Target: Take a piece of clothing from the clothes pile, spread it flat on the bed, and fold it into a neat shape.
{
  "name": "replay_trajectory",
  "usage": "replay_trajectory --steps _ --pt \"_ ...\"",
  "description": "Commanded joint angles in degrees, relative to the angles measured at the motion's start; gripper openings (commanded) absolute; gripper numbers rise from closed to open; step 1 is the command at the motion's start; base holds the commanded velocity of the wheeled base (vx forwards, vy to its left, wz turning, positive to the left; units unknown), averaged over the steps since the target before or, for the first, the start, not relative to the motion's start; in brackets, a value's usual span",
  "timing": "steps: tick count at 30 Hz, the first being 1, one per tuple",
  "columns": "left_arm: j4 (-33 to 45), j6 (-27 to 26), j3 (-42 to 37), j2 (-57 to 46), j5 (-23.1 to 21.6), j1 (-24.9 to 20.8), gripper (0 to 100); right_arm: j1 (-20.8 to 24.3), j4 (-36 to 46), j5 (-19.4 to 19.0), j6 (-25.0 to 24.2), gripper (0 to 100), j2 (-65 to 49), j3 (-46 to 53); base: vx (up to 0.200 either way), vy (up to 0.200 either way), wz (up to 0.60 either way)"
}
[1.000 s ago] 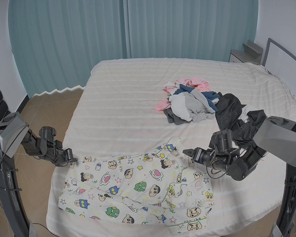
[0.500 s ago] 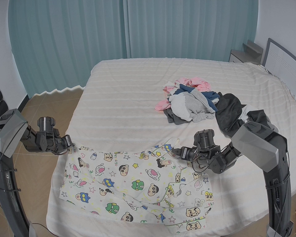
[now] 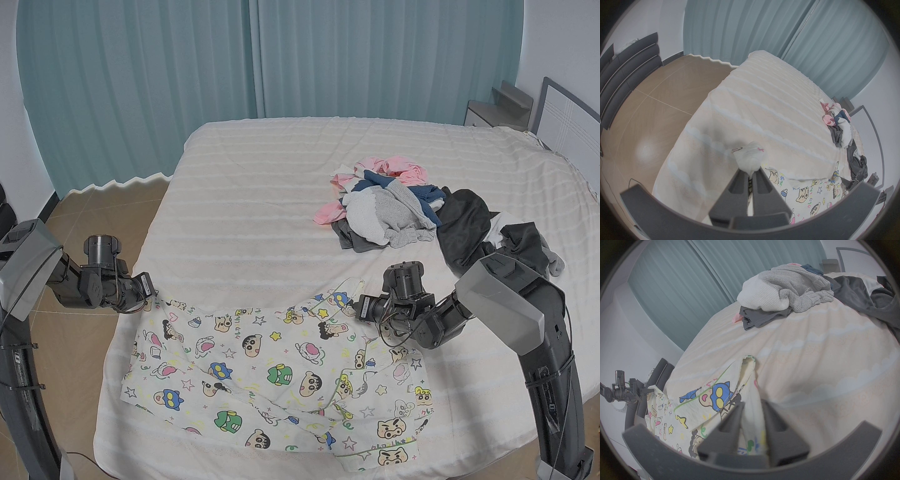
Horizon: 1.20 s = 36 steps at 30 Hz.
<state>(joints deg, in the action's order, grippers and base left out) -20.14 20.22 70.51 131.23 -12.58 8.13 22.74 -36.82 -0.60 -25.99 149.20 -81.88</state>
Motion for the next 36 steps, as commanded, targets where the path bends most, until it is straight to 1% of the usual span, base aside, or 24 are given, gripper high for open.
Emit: replay_trajectory --steps 1,6,7,8,9,11,13,16,18,21,23,26,33,34,36 --pt "0.1 0.0 0.1 -0.3 0.0 0.0 0 -0.4 -0.3 0.0 0.0 0 -0.1 0.0 0.000 0.000 0.00" --pt "0.1 -0.4 -0.5 -0.5 0.5 0.0 0 -1.0 -0.6 0.0 -0.7 0 -1.8 0.9 0.000 0.000 0.00" --pt "-0.3 -1.2 -1.8 -0.9 1.8 0.0 0 -1.5 -1.4 0.0 -0.9 0 -2.9 1.8 0.000 0.000 0.00" --pt "-0.3 -1.2 -1.8 -0.9 1.8 0.0 0 -1.5 -1.4 0.0 -0.9 0 -2.9 1.8 0.000 0.000 0.00" --pt "-0.7 -2.1 -2.0 -1.7 2.3 0.1 0 -1.6 -3.4 -0.1 -1.2 0 -4.4 3.1 0.000 0.000 0.00" --pt "-0.3 -1.3 -2.0 -2.6 2.4 0.4 0 -1.6 -4.8 -0.5 -2.7 0 -6.8 5.7 0.000 0.000 0.00" --pt "-0.3 -1.2 -2.3 -2.9 2.5 0.6 0 -1.4 -5.3 -2.7 -4.5 0 -9.8 8.8 0.000 0.000 0.00" --pt "-0.5 -0.6 -2.7 -3.7 2.1 1.0 0 -1.2 -5.3 -7.7 -7.6 0 -14.1 13.5 0.000 0.000 0.00" --pt "-1.0 1.0 -3.3 -4.2 1.7 1.4 0 -1.1 -5.6 -8.8 -8.6 0 -14.8 14.9 0.000 0.000 0.00" --pt "-1.0 3.2 -3.3 -4.8 0.8 1.4 0 -1.2 -7.2 -8.9 -9.3 0 -15.3 15.4 0.000 0.000 0.00" --pt "-1.0 5.5 -3.8 -6.3 -1.1 1.8 0 -1.3 -8.6 -8.8 -11.5 0 -16.0 16.0 0.000 0.000 0.00" --pt "-1.2 5.9 -4.5 -6.8 -2.0 2.2 0 -1.5 -9.0 -8.8 -12.0 0 -16.1 16.2 0.000 0.000 0.00" --pt "-9.7 5.7 -8.7 -6.3 -1.7 2.9 0 -1.6 -9.2 -8.7 -12.1 0 -16.6 17.5 0.000 0.000 0.00" --pt "-12.0 6.1 -9.3 -6.3 -1.7 3.1 0 -1.6 -9.2 -8.8 -12.2 0 -16.9 17.9 0.000 0.000 0.00" --pt "-13.4 5.5 -10.7 -6.3 -1.7 3.3 0 -1.6 -9.2 -8.8 -12.2 0 -17.3 18.5 0.000 0.000 0.00"
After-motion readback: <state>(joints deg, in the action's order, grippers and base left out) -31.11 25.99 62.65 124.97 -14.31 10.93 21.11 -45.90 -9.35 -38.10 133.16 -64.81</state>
